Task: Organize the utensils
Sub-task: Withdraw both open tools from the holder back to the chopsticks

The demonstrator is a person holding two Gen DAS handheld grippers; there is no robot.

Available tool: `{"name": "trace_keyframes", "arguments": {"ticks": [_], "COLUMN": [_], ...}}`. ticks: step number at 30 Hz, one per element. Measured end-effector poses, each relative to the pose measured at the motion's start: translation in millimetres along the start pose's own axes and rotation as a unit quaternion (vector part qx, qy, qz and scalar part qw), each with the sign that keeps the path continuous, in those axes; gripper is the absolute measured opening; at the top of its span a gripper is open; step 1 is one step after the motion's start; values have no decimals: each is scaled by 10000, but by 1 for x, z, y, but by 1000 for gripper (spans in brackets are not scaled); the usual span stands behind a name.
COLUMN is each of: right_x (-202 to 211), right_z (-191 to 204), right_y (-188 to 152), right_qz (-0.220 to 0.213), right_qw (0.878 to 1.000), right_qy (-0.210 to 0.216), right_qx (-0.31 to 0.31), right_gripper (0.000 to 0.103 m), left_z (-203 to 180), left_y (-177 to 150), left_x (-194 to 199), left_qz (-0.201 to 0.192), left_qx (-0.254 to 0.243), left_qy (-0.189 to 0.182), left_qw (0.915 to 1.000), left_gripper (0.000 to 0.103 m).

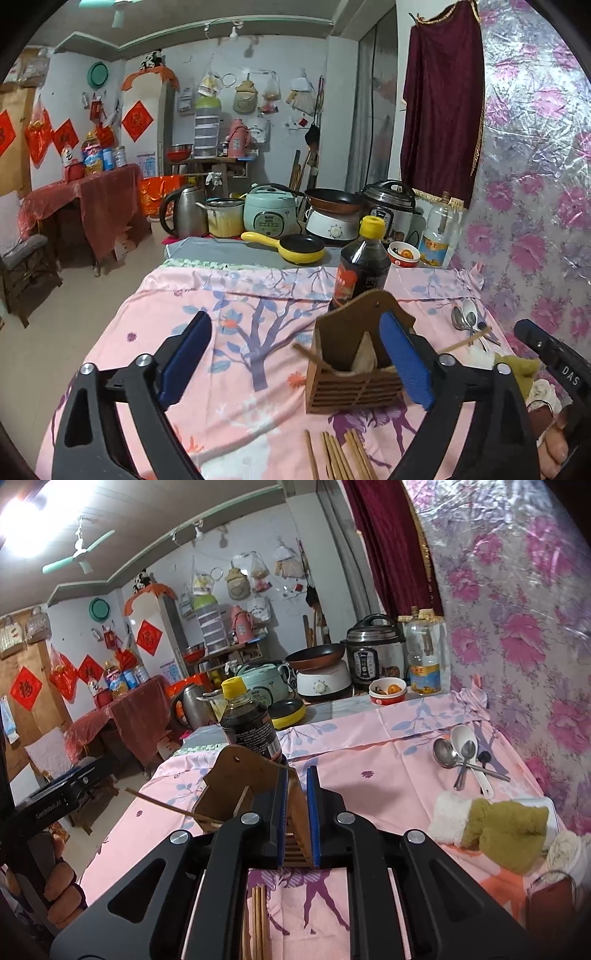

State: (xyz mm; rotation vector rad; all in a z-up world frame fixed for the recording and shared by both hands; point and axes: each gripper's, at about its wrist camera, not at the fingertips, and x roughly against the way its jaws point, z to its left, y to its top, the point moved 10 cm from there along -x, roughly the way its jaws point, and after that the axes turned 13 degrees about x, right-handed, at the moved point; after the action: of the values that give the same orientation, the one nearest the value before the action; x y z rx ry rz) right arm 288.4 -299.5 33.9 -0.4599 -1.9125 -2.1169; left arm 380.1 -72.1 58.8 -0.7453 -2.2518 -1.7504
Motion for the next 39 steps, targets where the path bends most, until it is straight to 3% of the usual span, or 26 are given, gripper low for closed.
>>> {"name": "trace_keyframes", "arguments": {"ticks": [4,11,15,21,26,29,39], "right_x": [13,11,4,-8,-8,-6,16], "right_z": [-2,10,18,27,30,34,62], "right_y": [-28,-98,-140,-181,-208,-224,-236], "right_qz": [21,577,966,1432,1709,1887,1881], "right_qw": [9998,9982,9949,9895,9852,9819,9783], "right_qy": [-74,-21,102,133,137,118,330], "right_qx": [-161,-169,-274,-158,-8,116,807], "right_gripper": [33,35,44,47,48,48,48], "left_z": [16,55,74,91,100,104,101], "left_y": [-27,-114,-166,-233,-245,-257,-254], "left_x": [8,6,6,12,27,23,26], "left_qz": [94,631,952,1440,1438,1709,1673], "left_qx": [86,-81,-252,-416,-167,-59,139], "left_qy": [140,726,1015,1117,904,840,623], "left_qw": [9998,9953,9899,9824,9853,9817,9838], "left_gripper": [95,95,95,95,98,97,98]}}
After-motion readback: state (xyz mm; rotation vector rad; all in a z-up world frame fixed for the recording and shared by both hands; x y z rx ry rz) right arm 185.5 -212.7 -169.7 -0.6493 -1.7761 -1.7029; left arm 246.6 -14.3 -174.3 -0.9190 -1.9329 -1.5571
